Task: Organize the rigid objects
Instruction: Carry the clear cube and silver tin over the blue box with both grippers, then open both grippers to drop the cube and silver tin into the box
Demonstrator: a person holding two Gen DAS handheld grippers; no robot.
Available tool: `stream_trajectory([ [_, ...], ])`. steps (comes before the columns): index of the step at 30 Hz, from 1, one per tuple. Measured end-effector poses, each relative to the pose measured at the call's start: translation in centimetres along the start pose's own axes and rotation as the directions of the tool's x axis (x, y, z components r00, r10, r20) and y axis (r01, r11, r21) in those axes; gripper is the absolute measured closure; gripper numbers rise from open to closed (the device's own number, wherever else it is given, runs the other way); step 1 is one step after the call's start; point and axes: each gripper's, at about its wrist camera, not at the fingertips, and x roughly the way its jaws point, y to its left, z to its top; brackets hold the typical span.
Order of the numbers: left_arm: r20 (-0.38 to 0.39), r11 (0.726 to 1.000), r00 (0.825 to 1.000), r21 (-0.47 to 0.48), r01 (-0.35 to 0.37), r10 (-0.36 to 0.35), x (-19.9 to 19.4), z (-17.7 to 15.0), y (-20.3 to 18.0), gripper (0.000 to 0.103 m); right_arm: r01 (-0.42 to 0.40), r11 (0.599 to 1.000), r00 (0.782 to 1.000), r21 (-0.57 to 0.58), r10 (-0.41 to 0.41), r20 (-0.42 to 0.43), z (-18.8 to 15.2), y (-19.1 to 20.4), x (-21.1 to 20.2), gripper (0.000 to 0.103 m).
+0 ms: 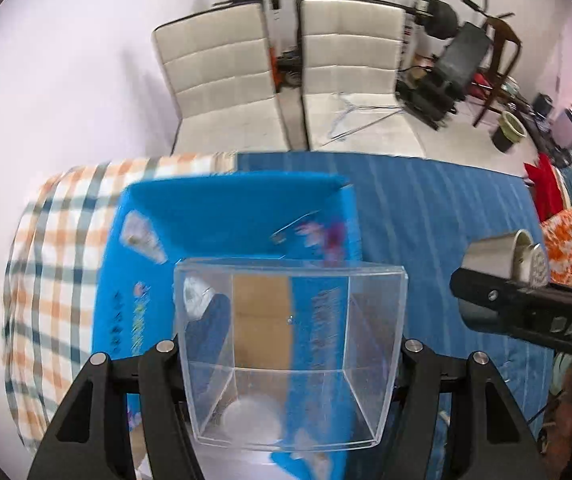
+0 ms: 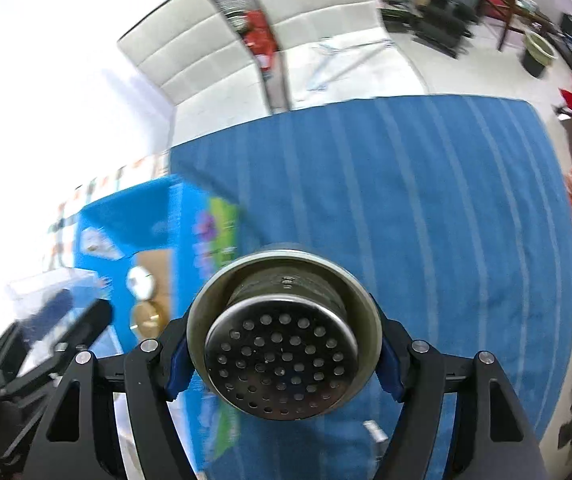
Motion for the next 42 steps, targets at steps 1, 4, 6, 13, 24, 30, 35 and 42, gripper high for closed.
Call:
stream_trajectory([
  [1,-0.01,1.0,1.0,-0.012,-0.003,0.003,0.3,-0.4,0.6,0.042,-0.013,1.0,1.0,-0.01,0.013,-0.007,-0.2,1.5,0.2,0.029],
  [4,-0.053,0.998,0.999,-0.056,-0.006,0.003,1.9,-2.0,2.9,0.042,-0.043,0.999,0.999,-0.033,0.042,-0.031,-0.4,4.8,1.2,0.029],
  [6,-0.077,0.997,0.997,-0.075,-0.007,0.001,2.7,-2.6,4.0,0.042,-0.05,0.998,0.998,-0.046,0.047,-0.045,-0.4,7.0,2.1,0.029],
  [13,-0.146,0.989,0.989,-0.146,0.015,-0.037,6.1,-5.0,6.2,0.042,-0.057,0.992,0.993,-0.109,0.045,-0.108,1.0,12.9,6.3,0.029],
  [24,-0.205,0.96,0.973,-0.275,0.045,-0.104,10.0,-4.6,8.1,0.042,-0.016,0.984,0.982,-0.175,-0.017,-0.187,2.4,16.2,14.0,0.029],
  [30,-0.267,0.932,0.946,-0.354,0.081,-0.184,12.0,-4.3,9.1,0.041,0.029,0.977,0.976,-0.209,-0.073,-0.204,2.8,17.0,16.1,0.028],
  [35,-0.261,0.929,0.947,-0.36,0.083,-0.186,11.9,-4.3,9.4,0.032,0.062,0.971,0.968,-0.232,-0.116,-0.225,3.1,17.6,16.9,0.028],
  [42,-0.22,0.931,0.963,-0.359,0.067,-0.154,10.2,-4.0,9.9,0.0,0.065,0.972,0.971,-0.225,-0.113,-0.209,3.6,17.6,15.9,0.018],
])
